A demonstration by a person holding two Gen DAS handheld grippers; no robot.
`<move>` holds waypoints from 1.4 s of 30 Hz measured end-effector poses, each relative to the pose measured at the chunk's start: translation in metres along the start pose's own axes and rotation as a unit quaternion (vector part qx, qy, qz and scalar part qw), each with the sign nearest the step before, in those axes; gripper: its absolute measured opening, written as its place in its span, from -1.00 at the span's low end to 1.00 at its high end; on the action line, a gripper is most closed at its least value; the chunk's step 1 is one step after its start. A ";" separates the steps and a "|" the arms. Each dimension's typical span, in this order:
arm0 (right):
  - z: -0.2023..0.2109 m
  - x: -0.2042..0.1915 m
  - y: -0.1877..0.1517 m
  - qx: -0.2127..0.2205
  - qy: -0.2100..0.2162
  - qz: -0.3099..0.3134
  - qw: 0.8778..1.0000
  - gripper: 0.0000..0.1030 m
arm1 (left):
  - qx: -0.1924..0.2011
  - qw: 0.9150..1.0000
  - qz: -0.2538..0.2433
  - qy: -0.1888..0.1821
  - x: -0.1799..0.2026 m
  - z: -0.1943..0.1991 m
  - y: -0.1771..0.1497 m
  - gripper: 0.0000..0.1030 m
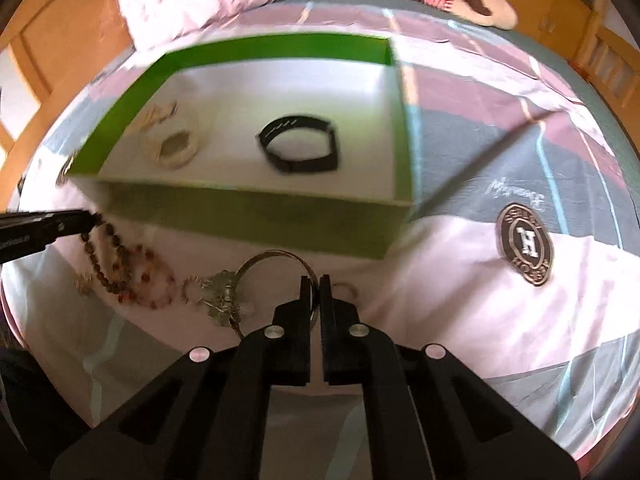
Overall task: Organize jewelry
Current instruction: 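Grasp the keychain with the green charm with the right tool, then grasp the brown bead bracelet with the left tool while the right tool lifts the keychain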
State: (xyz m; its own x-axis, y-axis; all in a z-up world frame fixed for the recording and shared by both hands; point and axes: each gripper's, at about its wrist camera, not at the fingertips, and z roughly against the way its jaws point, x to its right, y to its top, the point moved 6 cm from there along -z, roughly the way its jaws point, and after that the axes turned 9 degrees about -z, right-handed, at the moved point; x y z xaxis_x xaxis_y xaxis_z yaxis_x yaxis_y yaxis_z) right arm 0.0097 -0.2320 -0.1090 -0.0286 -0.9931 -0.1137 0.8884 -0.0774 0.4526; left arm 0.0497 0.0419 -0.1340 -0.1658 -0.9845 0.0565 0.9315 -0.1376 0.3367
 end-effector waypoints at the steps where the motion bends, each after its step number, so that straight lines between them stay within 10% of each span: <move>1: 0.001 0.003 0.002 0.003 0.000 -0.008 1.000 -0.93 | -0.002 1.000 0.009 0.007 -0.006 0.000 0.000 -0.79; 14: 0.000 0.010 0.002 0.002 -0.006 -0.026 1.000 -0.87 | -0.048 0.996 0.029 0.064 -0.024 -0.011 -0.015 -0.37; 24: -0.012 -0.061 -0.019 -0.021 0.058 0.069 0.996 -0.87 | -0.054 0.996 0.021 0.069 -0.015 -0.016 -0.014 -0.09; 29: -0.024 -0.072 -0.022 -0.014 0.044 0.087 0.995 -0.08 | -0.059 0.996 0.015 0.071 -0.015 -0.017 -0.018 0.04; 32: -0.036 -0.075 -0.019 -0.016 0.034 0.095 0.995 -0.11 | -0.061 0.995 0.018 0.071 -0.015 -0.015 -0.020 0.05; 37: -0.032 -0.069 -0.011 -0.013 0.047 0.076 0.996 -0.82 | -0.066 0.995 0.027 0.070 -0.019 -0.017 -0.022 0.04; 42: -0.022 -0.062 -0.002 0.004 0.053 0.058 0.997 -0.84 | -0.072 0.994 0.041 0.064 -0.028 -0.023 -0.023 -0.01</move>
State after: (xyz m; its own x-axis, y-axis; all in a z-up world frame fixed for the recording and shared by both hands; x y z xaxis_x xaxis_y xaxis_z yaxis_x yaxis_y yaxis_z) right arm 0.0199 -0.1680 -0.1219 0.1238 -0.9804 -0.1535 0.8787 0.0365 0.4759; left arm 0.0400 0.0697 -0.1647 -0.0531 -0.9976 -0.0452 0.9786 -0.0610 0.1964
